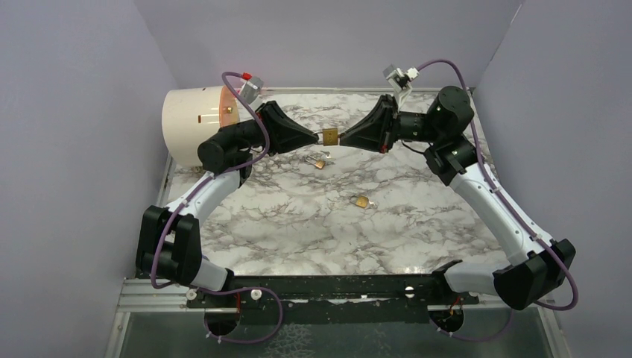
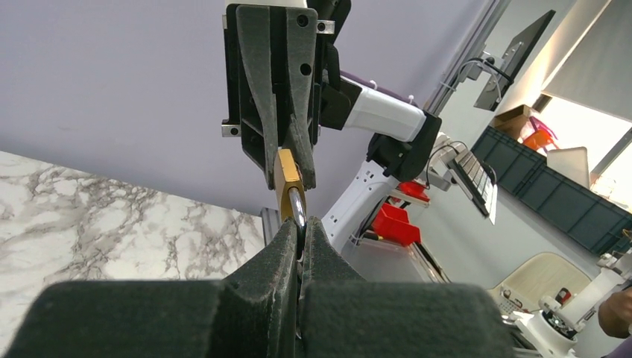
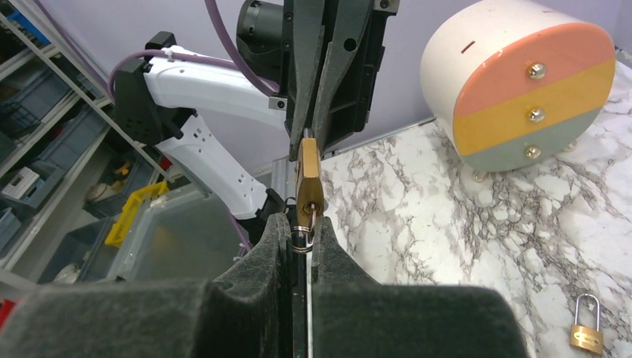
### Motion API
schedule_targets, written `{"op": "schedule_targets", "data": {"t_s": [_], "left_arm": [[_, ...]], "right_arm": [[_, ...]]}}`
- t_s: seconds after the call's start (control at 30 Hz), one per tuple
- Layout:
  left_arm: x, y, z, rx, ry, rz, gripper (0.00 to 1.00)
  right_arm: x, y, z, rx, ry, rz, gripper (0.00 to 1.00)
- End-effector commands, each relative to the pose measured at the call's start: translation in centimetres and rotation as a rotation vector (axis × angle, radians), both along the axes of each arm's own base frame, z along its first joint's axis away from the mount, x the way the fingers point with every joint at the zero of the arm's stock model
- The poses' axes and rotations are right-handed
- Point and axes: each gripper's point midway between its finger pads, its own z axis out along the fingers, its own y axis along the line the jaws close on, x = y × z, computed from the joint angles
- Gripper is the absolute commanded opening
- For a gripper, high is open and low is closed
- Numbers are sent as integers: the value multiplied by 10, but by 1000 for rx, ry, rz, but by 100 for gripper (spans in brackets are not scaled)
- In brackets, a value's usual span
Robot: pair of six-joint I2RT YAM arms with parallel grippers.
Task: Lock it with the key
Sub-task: Lock the lock, then place the lock at the center of the board, then place the key at the center of the board.
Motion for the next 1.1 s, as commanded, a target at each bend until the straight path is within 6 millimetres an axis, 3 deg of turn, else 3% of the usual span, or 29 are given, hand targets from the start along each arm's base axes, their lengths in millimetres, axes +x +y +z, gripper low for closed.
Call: {"op": "schedule_targets", "data": {"t_s": [0.0,0.37,0.5,0.57,0.67,0.73,0.93,1.07], "left_arm": [[1,8,8,-33,-50,29,0],[3,33,9,-34,-53,68,0],[9,33,-10,19,-25,95,0],[18,32,-34,63,37,140,0],[27,30,-79,129,169,203,0],[26,30,-111,153,275,235,0],[23,31,-208,226,601,354,0],[25,37,-272,335,772,467,0]], "right_arm": [[-3,-3,11,-11,-66,-24,1],[19,-30,2,-27,-32,-102,1],[28,-34,-8,-53,-14,-145,1],[31,-34,-18,-68,4,-152,1],[28,-29,-49,-101,97,-134,1],[21,-17,-70,-108,132,-108,1],[-9,39,-160,-227,310,-33,1],[2,48,-202,-247,455,-100,1]]}}
